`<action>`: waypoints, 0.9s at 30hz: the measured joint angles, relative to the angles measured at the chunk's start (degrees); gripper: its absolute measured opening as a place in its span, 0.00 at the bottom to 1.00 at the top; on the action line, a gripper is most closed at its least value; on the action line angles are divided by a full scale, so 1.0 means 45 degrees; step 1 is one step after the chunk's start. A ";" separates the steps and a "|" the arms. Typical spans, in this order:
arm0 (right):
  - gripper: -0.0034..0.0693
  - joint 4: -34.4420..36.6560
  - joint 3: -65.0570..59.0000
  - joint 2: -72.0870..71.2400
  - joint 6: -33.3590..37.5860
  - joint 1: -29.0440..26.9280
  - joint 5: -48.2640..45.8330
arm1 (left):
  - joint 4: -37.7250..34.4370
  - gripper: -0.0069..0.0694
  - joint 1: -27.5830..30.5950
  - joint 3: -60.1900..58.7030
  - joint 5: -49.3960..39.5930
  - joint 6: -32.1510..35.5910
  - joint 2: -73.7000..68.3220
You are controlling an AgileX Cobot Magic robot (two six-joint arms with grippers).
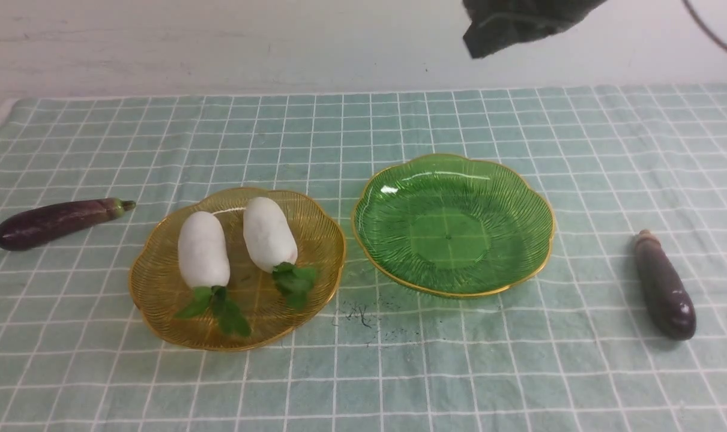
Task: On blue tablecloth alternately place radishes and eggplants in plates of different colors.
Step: 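Place the eggplant on the green plate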
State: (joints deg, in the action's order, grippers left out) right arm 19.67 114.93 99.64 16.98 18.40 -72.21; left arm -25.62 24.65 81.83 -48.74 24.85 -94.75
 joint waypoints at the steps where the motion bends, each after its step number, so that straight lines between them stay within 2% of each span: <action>1: 0.03 0.0060 -0.0058 -0.0051 0.0000 0.0000 -0.0016 | -0.0061 0.11 0.0000 0.0470 0.0208 0.0384 -0.0527; 4: 0.03 0.0523 -0.0382 -0.0122 -0.0012 -0.0030 -0.0051 | -0.0122 0.13 0.0000 0.1644 0.0300 0.1216 -0.1817; 7: 0.03 0.1241 -0.1190 -0.0122 0.0064 -0.0030 -0.0062 | -0.0096 0.23 -0.0082 0.2740 0.0285 0.1916 -0.3172; 10: 0.03 0.1642 -0.1989 -0.0122 0.0216 -0.0030 -0.0062 | 0.0244 0.40 -0.0388 0.3164 0.0285 0.3237 -0.4131; 15: 0.03 0.1800 -0.2405 -0.0111 0.0431 -0.0030 -0.0066 | 0.0928 0.74 -0.0932 0.3197 0.0513 0.5377 -0.5110; 17: 0.03 0.1939 -0.2405 -0.0111 0.0498 -0.0030 -0.0066 | 0.1340 0.87 -0.1050 0.3197 0.0713 0.5874 -0.5389; 19: 0.03 0.2252 -0.2405 -0.0111 0.0560 -0.0030 -0.0054 | 0.1824 0.96 -0.1145 0.3197 0.1093 0.6140 -0.5676; 27: 0.03 0.2902 -0.2405 -0.0111 0.0571 -0.0030 -0.0030 | 0.2760 0.98 -0.1198 0.3197 0.2551 0.6276 -0.6380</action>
State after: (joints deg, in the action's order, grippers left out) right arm 32.73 104.11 99.14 19.55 18.26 -72.35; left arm -13.20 19.25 96.22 -37.27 53.09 -123.46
